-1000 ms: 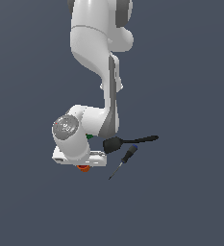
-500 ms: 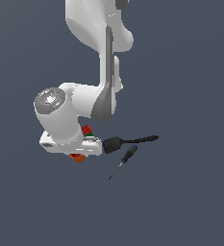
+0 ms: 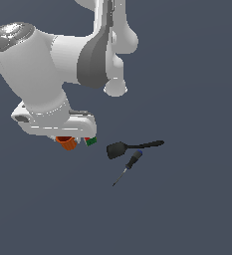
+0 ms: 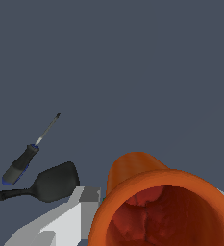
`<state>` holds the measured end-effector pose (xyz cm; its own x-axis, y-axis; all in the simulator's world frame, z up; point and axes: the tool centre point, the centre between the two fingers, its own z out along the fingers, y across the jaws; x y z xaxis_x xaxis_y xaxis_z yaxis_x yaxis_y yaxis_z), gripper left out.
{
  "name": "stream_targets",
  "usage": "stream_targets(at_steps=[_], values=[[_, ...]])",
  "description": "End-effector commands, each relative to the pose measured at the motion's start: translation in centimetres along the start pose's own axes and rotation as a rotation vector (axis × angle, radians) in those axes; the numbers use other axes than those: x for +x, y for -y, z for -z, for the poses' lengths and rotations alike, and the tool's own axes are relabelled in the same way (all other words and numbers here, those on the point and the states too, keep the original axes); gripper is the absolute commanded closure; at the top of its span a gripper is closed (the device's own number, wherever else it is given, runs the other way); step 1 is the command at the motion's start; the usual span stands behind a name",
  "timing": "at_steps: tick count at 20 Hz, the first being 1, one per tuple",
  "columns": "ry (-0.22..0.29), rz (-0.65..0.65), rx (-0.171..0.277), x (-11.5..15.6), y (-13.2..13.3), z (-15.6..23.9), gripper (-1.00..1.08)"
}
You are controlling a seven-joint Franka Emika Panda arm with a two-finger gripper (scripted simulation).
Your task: Pick up a designated object from a clutter of objects.
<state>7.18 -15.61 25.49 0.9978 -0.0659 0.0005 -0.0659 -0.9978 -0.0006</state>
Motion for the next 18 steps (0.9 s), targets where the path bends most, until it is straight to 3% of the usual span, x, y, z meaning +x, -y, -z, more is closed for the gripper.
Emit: stream_targets(at_steps=[1, 9, 18], values=[[0.000, 0.000, 0.000, -0.4, -0.5, 2.8, 1.08], [0.001, 0.000, -0.001, -1.0, -1.7, 8.9, 1.08], [0.001, 0.000, -0.001, -1.1, -2.1, 11.1, 1.08]])
